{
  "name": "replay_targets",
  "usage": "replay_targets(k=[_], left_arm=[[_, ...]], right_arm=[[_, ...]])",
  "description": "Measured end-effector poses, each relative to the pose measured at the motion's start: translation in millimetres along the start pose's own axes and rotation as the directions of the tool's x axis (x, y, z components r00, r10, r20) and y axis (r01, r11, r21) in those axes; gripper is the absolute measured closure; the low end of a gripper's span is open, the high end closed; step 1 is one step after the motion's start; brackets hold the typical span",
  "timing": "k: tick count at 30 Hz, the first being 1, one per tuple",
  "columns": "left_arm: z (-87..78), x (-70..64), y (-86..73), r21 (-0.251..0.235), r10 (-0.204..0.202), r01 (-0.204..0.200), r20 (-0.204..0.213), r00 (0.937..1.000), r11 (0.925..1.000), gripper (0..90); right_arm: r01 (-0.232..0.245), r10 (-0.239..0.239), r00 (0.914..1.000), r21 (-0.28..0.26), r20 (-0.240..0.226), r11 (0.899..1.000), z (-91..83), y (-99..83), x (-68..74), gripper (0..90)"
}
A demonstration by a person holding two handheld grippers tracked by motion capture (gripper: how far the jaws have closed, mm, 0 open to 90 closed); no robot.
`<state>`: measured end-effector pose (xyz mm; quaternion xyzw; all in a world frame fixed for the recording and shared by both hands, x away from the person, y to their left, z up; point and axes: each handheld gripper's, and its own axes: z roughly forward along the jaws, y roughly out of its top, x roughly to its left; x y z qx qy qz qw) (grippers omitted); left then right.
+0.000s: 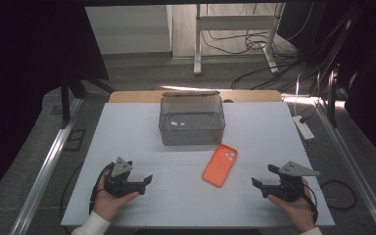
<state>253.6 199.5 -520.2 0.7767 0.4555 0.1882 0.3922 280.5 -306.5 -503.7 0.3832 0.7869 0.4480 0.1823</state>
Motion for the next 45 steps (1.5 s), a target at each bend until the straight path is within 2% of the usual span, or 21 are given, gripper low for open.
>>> replay_targets(k=[8, 19, 23, 29, 38, 42, 45], left_arm=[[-0.5, 5.3, -3.8, -0.004, -0.037, 0.037, 0.014, 0.9992, 0.9993, 10.2], [-1.1, 1.1, -3.4, 0.003, 0.009, -0.009, -0.003, 1.0000, 1.0000, 10.1], [1.0, 1.5, -1.4, 0.004, 0.006, -0.006, 0.001, 1.0000, 1.0000, 10.1], [3.4, -2.1, 0.3, 0.011, 0.039, -0.039, -0.006, 0.9992, 0.9992, 10.1], [3.6, -6.5, 5.0, 0.030, 0.023, -0.023, -0.017, 0.9996, 0.9993, 10.8], [2.9, -6.1, 8.1, 0.035, 0.011, -0.010, -0.040, 0.9991, 0.9993, 12.1], [2.6, -5.9, 8.2, 0.038, -0.006, 0.007, -0.043, 0.9991, 0.9992, 12.5]], right_arm=[[0.014, -0.014, 0.9999, 0.015, 0.005, 1.000, 7.2, 3.1, 1.4, 16.1], [-0.007, 0.007, 1.0000, 0.009, 0.000, 1.000, 6.0, 0.7, -2.5, 16.5], [-0.016, 0.016, 0.9999, 0.008, 0.003, 1.000, 4.3, -0.7, -3.5, 16.6], [-0.032, 0.032, 0.9995, -0.005, 0.002, 0.999, 0.0, -2.6, -6.0, 16.8], [-0.050, 0.050, 0.9987, -0.005, -0.008, 0.999, 0.0, -5.1, -7.8, 17.2], [-0.037, 0.037, 0.9993, -0.006, -0.010, 0.999, -0.9, -3.5, -4.6, 17.2], [-0.027, 0.027, 0.9995, -0.020, -0.013, 0.999, -2.1, -1.9, -1.9, 17.3]])
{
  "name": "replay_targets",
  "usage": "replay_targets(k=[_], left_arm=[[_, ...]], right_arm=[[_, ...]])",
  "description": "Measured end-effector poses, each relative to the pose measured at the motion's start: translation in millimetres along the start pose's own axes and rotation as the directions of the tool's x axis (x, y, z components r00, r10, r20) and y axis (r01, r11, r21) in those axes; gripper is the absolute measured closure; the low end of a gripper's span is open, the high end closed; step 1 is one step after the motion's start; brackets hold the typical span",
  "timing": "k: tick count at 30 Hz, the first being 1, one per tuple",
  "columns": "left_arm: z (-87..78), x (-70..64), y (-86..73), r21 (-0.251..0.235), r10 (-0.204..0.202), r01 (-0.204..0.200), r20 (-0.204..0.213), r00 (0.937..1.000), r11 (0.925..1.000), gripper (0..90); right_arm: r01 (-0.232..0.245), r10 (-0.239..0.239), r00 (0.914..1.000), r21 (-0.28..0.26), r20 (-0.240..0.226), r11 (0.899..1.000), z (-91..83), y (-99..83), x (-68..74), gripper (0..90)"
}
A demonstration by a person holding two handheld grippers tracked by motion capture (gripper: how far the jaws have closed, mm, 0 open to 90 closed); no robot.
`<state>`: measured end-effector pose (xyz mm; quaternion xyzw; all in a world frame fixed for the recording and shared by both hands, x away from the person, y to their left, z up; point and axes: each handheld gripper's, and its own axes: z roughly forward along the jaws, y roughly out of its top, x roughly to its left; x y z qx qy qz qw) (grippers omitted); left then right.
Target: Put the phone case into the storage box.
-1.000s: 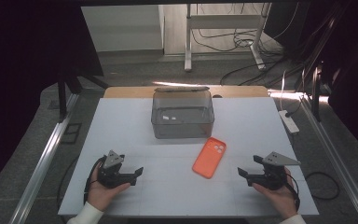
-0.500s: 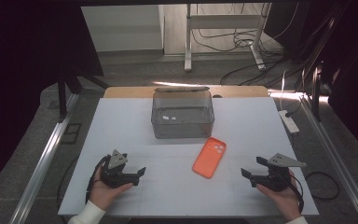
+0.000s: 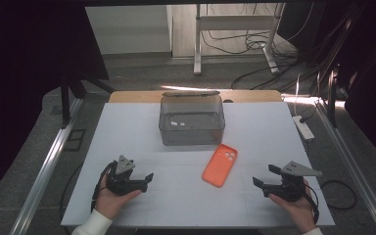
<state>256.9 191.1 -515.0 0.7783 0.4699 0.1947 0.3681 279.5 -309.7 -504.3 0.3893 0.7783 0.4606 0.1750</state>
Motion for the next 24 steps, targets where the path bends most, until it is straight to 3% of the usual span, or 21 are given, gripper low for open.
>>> replay_targets(k=[8, 18, 24], left_arm=[[-6.1, -11.8, 6.3, 0.036, -0.010, 0.010, 0.011, 0.9999, 0.9993, 13.2], [-3.1, -16.3, 21.6, 0.047, -0.072, 0.070, 0.028, 0.9970, 0.9964, 11.8], [-5.1, -27.6, 36.5, 0.054, -0.049, 0.047, 0.028, 0.9984, 0.9974, 12.1]], right_arm=[[0.023, -0.023, 0.9994, -0.003, 0.027, 1.000, -1.1, 1.2, 5.3, 17.5], [0.002, -0.002, 0.9991, 0.005, 0.042, 1.000, 2.7, 1.2, 1.4, 17.3], [0.004, -0.004, 0.9987, 0.004, 0.051, 1.000, 3.2, 2.3, 0.2, 17.4]])
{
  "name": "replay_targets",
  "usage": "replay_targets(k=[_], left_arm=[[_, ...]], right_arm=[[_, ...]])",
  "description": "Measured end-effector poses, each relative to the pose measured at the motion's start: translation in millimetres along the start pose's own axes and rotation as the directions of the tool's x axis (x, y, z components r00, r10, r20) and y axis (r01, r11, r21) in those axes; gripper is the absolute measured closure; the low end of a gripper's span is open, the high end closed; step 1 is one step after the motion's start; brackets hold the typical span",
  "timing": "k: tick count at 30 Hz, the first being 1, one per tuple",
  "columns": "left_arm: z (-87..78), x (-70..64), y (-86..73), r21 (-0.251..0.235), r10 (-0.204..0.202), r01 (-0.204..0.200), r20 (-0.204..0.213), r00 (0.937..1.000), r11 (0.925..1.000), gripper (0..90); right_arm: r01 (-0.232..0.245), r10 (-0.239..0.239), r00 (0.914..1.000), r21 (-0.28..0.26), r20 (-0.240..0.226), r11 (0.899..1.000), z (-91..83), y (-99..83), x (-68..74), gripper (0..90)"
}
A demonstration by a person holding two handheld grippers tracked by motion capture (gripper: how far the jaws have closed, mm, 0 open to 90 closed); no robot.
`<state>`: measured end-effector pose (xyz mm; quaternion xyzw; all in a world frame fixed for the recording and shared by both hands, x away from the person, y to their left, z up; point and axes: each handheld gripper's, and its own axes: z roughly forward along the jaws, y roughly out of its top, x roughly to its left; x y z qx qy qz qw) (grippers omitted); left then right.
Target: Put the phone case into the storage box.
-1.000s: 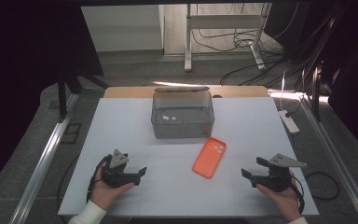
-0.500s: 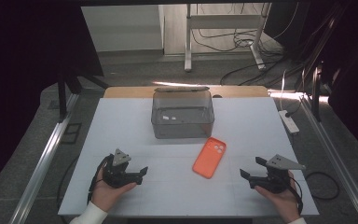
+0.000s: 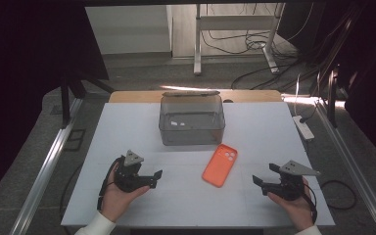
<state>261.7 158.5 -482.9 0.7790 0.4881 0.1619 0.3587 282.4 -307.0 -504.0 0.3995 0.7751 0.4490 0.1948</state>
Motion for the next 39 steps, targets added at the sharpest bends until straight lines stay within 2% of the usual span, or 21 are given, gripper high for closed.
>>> replay_targets(k=[3, 7, 12, 13, 21, 27, 33, 39], left_arm=[[0.4, -3.0, 7.0, 0.015, 0.010, -0.009, -0.015, 0.9998, 0.9998, 11.8], [2.0, -8.8, 18.4, 0.017, -0.005, 0.005, 0.005, 1.0000, 0.9998, 13.5], [2.5, -14.4, 29.4, 0.046, -0.002, 0.000, 0.036, 0.9994, 0.9989, 12.0], [1.8, -17.3, 33.5, 0.051, 0.006, -0.009, 0.054, 0.9985, 0.9987, 12.0], [7.8, -25.0, 38.1, 0.091, 0.032, -0.041, 0.099, 0.9945, 0.9950, 11.8], [12.3, -30.6, 42.6, 0.116, 0.064, -0.080, 0.138, 0.9883, 0.9901, 11.9], [15.5, -36.2, 47.6, 0.118, 0.083, -0.102, 0.153, 0.9847, 0.9877, 11.8], [18.7, -38.6, 52.1, 0.123, 0.077, -0.096, 0.153, 0.9853, 0.9878, 11.9]], right_arm=[[-0.001, 0.001, 1.0000, -0.003, -0.001, 1.000, -0.2, 0.3, -0.3, 17.5], [-0.005, 0.005, 1.0000, 0.001, -0.005, 1.000, 1.7, 0.6, -2.4, 17.5], [-0.007, 0.007, 1.0000, 0.011, 0.001, 1.000, 3.5, -0.5, -3.3, 17.6], [-0.004, 0.004, 1.0000, 0.013, 0.004, 1.000, 3.4, -0.6, -3.1, 17.6], [0.015, -0.015, 0.9998, 0.015, 0.010, 1.000, 2.5, -1.1, -3.0, 17.8], [0.010, -0.010, 0.9999, 0.021, 0.013, 1.000, 3.3, -1.7, -4.9, 17.8], [0.016, -0.017, 0.9998, 0.018, 0.014, 1.000, 3.0, -1.4, -4.1, 17.9], [0.022, -0.022, 0.9997, 0.014, 0.011, 1.000, 2.4, -0.9, -4.1, 18.0]])
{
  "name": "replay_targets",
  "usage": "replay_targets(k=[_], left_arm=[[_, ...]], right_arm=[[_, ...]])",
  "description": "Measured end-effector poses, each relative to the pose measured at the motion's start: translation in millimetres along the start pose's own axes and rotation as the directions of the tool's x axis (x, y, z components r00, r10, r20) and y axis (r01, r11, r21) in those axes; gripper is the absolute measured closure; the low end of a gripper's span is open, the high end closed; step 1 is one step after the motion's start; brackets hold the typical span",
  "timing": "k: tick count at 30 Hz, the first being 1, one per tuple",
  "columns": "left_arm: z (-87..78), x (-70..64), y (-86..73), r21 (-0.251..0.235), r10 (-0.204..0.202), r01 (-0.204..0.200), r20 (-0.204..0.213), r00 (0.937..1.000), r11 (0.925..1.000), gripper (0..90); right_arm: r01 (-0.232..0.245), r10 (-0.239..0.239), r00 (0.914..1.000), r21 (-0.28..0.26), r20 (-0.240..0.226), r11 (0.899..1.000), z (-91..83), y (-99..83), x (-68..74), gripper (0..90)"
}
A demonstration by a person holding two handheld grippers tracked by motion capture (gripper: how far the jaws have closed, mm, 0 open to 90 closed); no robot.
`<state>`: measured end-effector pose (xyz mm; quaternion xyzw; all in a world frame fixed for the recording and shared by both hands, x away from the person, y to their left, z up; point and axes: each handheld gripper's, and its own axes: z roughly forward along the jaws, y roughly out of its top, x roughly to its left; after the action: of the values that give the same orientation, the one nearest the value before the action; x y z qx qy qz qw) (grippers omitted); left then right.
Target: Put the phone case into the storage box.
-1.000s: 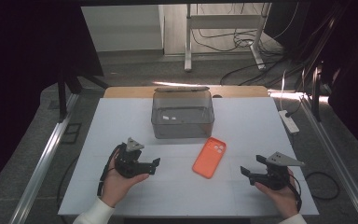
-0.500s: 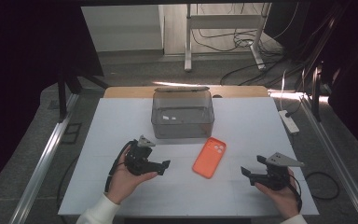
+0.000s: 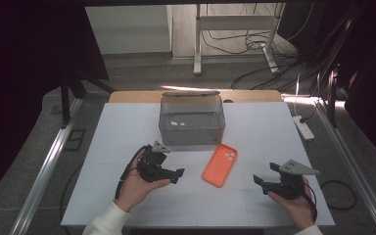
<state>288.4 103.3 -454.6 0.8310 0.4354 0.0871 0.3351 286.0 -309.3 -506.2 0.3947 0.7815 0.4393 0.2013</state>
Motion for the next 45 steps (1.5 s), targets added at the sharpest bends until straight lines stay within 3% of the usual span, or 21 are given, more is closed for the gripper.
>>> replay_targets(k=[8, 16, 22, 29, 45], left_arm=[[2.5, -8.4, 10.5, 0.002, 0.012, -0.012, 0.025, 0.9996, 0.9999, 11.8], [9.9, -22.3, 22.8, 0.021, 0.051, -0.053, 0.068, 0.9964, 0.9984, 11.7], [16.3, -31.5, 30.9, 0.045, 0.090, -0.092, 0.048, 0.9948, 0.9948, 11.7], [16.9, -33.9, 40.0, 0.023, 0.084, -0.085, 0.050, 0.9953, 0.9961, 11.9], [40.9, -47.9, 61.6, 0.069, 0.123, -0.130, 0.089, 0.9883, 0.9892, 12.1]], right_arm=[[-0.004, 0.004, 0.9999, 0.001, -0.013, 1.000, 1.9, 0.0, -1.3, 18.0], [0.001, -0.001, 0.9999, -0.001, -0.012, 1.000, 0.6, 0.3, 0.0, 18.0], [0.012, -0.012, 0.9999, 0.003, -0.011, 1.000, 0.4, 0.0, 1.6, 18.1], [0.005, -0.005, 1.0000, 0.009, -0.007, 1.000, 1.4, -1.0, 0.1, 18.1], [0.003, -0.003, 1.0000, 0.014, -0.005, 1.000, 1.9, -1.4, -1.3, 18.2]])
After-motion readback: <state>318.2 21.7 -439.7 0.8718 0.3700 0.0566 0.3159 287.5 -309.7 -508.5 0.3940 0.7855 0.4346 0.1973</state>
